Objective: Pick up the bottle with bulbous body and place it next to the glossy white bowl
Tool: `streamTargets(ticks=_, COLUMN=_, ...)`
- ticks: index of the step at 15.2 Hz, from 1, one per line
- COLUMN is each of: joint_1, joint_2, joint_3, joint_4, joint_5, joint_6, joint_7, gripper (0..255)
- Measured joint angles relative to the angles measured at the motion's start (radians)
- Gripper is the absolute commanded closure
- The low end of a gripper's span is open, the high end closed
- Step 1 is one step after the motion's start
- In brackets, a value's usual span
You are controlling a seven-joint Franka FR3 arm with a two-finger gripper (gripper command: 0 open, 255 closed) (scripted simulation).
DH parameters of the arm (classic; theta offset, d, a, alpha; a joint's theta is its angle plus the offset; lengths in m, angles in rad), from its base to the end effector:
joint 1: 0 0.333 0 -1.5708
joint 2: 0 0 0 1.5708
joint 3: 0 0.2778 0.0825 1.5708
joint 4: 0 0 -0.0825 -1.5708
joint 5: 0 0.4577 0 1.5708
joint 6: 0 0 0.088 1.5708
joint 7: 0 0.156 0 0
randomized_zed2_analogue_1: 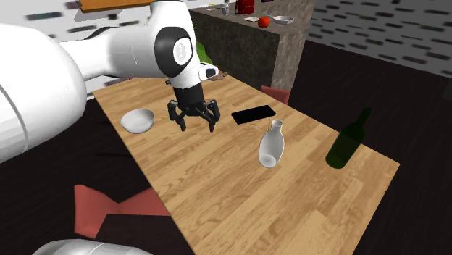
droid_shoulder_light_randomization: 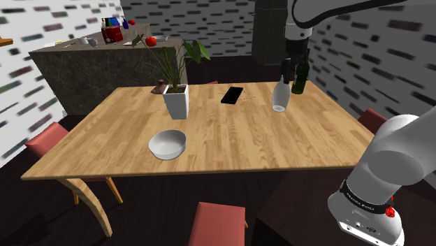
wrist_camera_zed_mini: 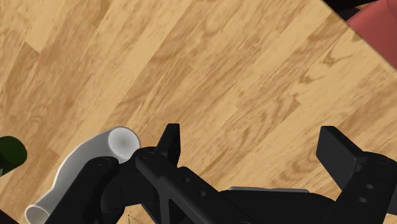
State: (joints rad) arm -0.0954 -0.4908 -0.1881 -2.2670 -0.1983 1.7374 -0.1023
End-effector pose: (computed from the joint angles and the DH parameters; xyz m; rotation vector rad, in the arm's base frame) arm 0.4637 -0.1626 0.4412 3.0379 -0.1826 -0.0957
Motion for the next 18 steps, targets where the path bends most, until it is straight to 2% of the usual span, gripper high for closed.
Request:
streamTargets(ticks=5, joint_1=-0.020, joint_2=0.145, joint_3=-0.088, joint_4=0.102, joint_5=0.005, joint_6=0.042, joint_7=-0.114, gripper=0)
streamTargets(ticks=9, joint_1=-0.034, joint_2=0.292, joint_3=-0.155, joint_4=0.220, joint_5=0.037, joint_6=0.066, joint_7=-0.215, gripper=0)
streamTargets(ticks=14, joint_1=-0.072, joint_2=0.497, joint_3=-0.226, joint_4=0.391, joint_5=0.112, joint_6=0.082, joint_7=-0.357, gripper=0)
streamTargets(ticks=18, joint_1=-0.122, joint_2=0.669, joint_3=-0.257, joint_4=0.568, joint_5=0.190, joint_6=0.053, joint_7=-0.464, gripper=0)
